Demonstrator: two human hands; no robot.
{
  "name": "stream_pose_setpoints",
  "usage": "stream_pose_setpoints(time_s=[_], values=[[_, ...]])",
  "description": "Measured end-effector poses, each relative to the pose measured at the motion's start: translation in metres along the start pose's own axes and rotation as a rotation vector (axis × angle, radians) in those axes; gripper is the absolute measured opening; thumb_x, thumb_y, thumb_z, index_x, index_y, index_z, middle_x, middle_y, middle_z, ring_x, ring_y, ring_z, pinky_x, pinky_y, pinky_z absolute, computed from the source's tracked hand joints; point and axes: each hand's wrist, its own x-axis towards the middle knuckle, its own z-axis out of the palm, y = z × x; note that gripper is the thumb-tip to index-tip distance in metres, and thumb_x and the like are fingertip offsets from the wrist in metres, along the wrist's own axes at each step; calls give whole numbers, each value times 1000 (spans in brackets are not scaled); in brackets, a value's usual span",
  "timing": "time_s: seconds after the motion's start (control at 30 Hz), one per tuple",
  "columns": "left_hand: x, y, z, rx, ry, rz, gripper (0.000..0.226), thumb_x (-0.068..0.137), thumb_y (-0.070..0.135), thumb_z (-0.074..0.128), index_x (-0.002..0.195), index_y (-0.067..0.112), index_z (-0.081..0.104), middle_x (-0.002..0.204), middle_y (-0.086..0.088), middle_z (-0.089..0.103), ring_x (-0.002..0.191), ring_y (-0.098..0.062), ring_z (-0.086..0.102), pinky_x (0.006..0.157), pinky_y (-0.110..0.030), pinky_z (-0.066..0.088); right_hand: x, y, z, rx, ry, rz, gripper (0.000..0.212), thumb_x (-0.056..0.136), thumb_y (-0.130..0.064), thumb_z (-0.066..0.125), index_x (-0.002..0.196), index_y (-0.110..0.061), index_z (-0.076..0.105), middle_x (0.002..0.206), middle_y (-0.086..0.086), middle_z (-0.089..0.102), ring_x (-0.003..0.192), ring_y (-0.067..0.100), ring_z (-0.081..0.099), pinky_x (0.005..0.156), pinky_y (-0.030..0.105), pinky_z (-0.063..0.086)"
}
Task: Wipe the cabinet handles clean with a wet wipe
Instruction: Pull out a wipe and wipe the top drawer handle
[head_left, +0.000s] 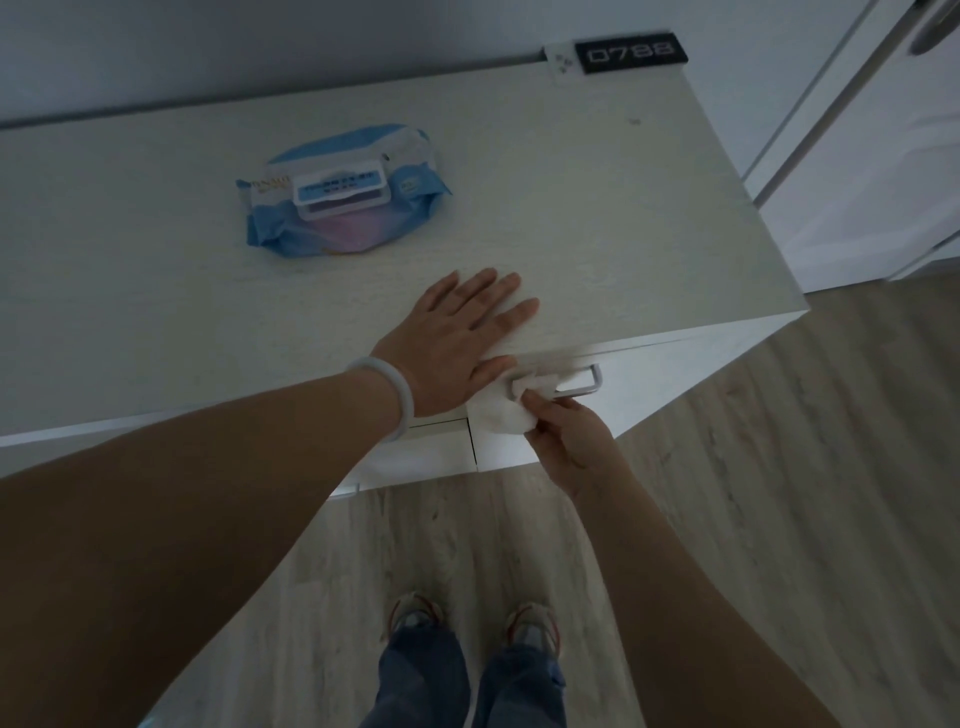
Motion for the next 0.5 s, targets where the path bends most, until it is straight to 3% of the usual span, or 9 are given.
stream_pose_setpoints(time_s=[0.17,0.27,0.33,0.43,0.5], values=[[0,0,1,-13,23,3,63,99,52,21,156,26,19,163,-5,17,150,-26,18,119,-50,19,3,-27,-7,-16,57,14,33,69,8,66,103,8,62,106,19,70,93,25,71,85,37,58],[0,-1,4,-9,19,7,62,100,51,22,156,25,17,163,-5,15,150,-26,16,119,-50,18,4,-54,-22,18,101,-13,34,61,7,70,95,6,67,104,18,70,92,24,71,86,40,56],[0,-1,5,-7,17,6,63,100,51,22,156,26,15,164,-5,13,150,-26,15,119,-50,18,3,-65,-25,-6,136,11,34,67,6,68,100,5,64,104,17,70,96,24,69,84,38,57],[1,-1,5,-6,11,7,63,100,51,21,156,26,12,164,-5,11,151,-26,12,120,-50,17,6,-70,-21,-44,223,33,16,82,6,63,98,4,60,96,16,69,92,24,67,74,37,60],[1,-1,5,-6,11,6,63,100,52,20,157,26,11,164,-5,10,151,-26,11,120,-50,16,8,-68,-17,-14,284,17,10,86,6,61,95,4,59,96,16,69,92,25,67,80,39,58]])
